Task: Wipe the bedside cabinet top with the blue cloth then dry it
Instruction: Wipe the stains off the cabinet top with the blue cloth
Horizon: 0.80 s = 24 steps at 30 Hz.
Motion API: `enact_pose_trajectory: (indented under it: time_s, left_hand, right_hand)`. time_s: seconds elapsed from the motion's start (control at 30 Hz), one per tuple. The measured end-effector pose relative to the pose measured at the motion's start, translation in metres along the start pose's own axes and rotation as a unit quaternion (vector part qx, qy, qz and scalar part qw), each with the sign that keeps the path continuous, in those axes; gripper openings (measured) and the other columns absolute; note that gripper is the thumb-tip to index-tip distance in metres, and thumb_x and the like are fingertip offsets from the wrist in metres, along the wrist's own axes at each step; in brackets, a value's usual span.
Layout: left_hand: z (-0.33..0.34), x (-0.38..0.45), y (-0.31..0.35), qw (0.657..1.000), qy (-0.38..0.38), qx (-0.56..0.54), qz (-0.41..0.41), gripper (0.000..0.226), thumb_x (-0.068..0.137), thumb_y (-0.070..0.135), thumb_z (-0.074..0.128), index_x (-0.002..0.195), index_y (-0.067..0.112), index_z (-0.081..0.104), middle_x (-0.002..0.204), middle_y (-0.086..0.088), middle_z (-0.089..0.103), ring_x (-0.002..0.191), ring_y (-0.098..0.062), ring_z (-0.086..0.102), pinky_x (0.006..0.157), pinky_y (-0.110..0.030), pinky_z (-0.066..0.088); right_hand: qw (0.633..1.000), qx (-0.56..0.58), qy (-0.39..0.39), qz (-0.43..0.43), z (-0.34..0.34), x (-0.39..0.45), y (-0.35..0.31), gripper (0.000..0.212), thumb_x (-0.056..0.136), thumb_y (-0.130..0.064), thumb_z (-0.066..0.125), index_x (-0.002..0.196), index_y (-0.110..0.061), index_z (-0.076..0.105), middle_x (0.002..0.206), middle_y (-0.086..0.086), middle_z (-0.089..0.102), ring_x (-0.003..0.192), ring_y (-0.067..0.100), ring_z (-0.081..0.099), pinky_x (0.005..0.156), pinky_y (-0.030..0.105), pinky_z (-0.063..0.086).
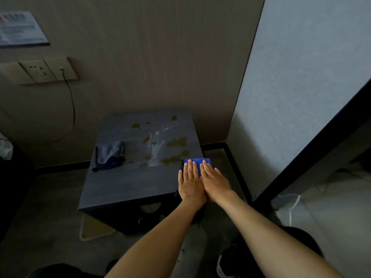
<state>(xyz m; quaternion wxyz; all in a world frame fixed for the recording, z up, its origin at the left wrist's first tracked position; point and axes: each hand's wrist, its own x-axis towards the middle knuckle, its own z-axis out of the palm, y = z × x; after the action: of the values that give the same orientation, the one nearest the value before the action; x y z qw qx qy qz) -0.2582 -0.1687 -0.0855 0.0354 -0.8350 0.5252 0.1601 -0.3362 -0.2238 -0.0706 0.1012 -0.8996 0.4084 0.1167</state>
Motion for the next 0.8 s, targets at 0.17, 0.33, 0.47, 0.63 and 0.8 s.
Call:
enact_pose_trajectory:
  time_s: [0.17,0.33,0.47,0.63,0.8]
  left_hand:
    - [-0.002,0.004,-0.001,1.000,0.005,0.019,0.009,0.089,0.100,0.049,0.037,0.143,0.014,-0.033,0.159,-0.008,-0.033,0.146,-0.026,-0.031,0.118,-0.049,-0.018]
    - [-0.008,0.007,-0.026,1.000,0.012,0.018,0.002,0.092,0.099,0.050,0.040,0.140,0.014,-0.035,0.160,-0.006,-0.032,0.146,-0.024,-0.031,0.115,-0.049,-0.021]
    - [-0.013,0.006,-0.060,0.999,0.022,0.008,-0.027,0.088,0.101,0.046,0.037,0.139,0.013,-0.034,0.160,-0.005,-0.031,0.146,-0.022,-0.030,0.117,-0.047,-0.019]
    - [-0.013,0.007,-0.108,0.998,0.036,0.013,-0.059,0.084,0.102,0.044,0.033,0.148,0.014,-0.029,0.159,-0.003,-0.033,0.146,-0.020,-0.031,0.114,-0.046,-0.022]
    - [-0.013,0.001,-0.156,0.995,0.037,0.016,-0.089,0.085,0.101,0.045,0.036,0.153,0.013,-0.025,0.160,-0.003,-0.032,0.147,-0.020,-0.029,0.114,-0.046,-0.021]
  right_hand:
    - [1.000,0.003,-0.005,0.005,-0.003,0.005,0.000,0.072,0.105,-0.021,0.040,0.156,-0.008,-0.010,0.165,0.009,-0.016,0.153,0.020,-0.008,0.122,0.036,0.002]
    - [1.000,0.013,-0.009,0.011,-0.011,0.015,-0.025,0.069,0.107,-0.023,0.036,0.156,-0.010,-0.009,0.165,0.007,-0.016,0.153,0.022,-0.008,0.122,0.036,0.003]
    - [1.000,-0.009,-0.021,-0.017,-0.009,0.035,-0.057,0.075,0.104,-0.023,0.042,0.156,-0.010,-0.012,0.164,0.008,-0.019,0.152,0.020,-0.012,0.121,0.035,-0.002]
    - [0.998,-0.036,-0.018,-0.043,-0.005,0.052,-0.105,0.071,0.105,-0.023,0.036,0.154,-0.009,-0.014,0.164,0.008,-0.019,0.152,0.020,-0.014,0.124,0.037,-0.003]
    - [0.997,-0.034,-0.016,-0.072,-0.003,0.063,-0.153,0.067,0.106,-0.023,0.031,0.154,-0.007,-0.014,0.164,0.010,-0.019,0.152,0.021,-0.013,0.124,0.038,0.000]
